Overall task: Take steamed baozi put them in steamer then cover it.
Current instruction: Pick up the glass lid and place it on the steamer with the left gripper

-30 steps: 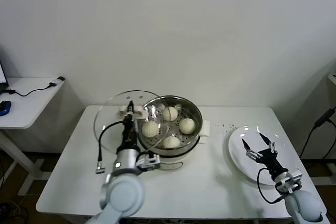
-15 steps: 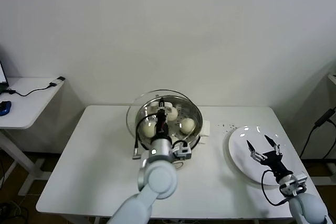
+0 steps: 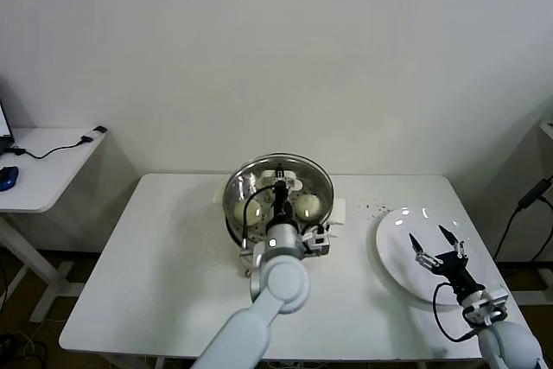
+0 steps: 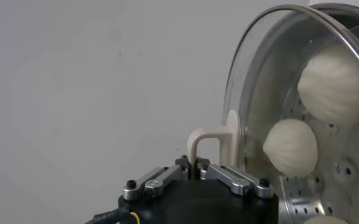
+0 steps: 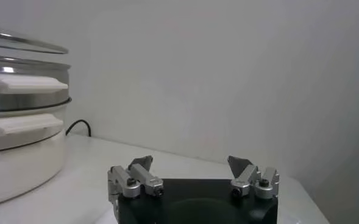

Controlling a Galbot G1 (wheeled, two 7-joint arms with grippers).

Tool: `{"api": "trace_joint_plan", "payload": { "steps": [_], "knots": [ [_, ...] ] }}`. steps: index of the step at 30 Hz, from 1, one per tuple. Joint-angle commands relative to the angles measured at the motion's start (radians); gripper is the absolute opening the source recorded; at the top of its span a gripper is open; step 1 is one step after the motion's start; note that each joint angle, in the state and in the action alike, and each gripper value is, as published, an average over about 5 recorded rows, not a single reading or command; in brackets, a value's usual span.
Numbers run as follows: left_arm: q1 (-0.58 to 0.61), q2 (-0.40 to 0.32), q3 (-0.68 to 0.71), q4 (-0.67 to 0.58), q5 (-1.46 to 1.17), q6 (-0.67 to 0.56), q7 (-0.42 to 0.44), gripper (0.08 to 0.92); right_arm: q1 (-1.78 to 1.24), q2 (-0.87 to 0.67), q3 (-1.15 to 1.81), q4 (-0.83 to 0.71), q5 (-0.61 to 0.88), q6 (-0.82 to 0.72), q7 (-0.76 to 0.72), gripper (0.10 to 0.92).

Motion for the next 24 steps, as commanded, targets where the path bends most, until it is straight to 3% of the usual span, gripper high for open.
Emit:
{"api": "trace_joint_plan", "payload": {
  "steps": [1,24],
  "knots": [
    [-0.016,-0.028,-0.008,0.056,-0.014,0.049,-0.024,0.142,0.003,0.003,0.001,-0.007,-0.001,0.002,-0.002,0.823],
    [0.001,-0.014,-0.014,0.067,-0.059,0.049,-0.067,0.142,0.015,0.007,-0.001,-0.021,-0.006,0.006,-0.013,0.823]
  ]
}}
